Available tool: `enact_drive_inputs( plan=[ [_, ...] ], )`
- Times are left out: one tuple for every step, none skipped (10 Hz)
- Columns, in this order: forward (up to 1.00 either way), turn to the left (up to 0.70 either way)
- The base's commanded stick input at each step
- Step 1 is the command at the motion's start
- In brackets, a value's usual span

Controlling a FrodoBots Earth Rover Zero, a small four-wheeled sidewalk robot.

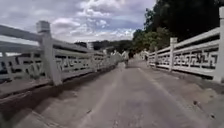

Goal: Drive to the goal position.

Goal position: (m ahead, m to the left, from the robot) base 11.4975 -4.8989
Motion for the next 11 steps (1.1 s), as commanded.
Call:
enact_drive_inputs(
  plan=[
    [0.7,-0.14],
    [0.7,-0.14],
    [0.7,-0.14],
    [0.7,-0.14],
    [0.55,-0.11],
    [0.0,0.0],
    [0.0,0.0],
    [0.0,0.0],
    [0.0,0.0],
    [0.0,0.0],
    [0.0,0.0]
  ],
)
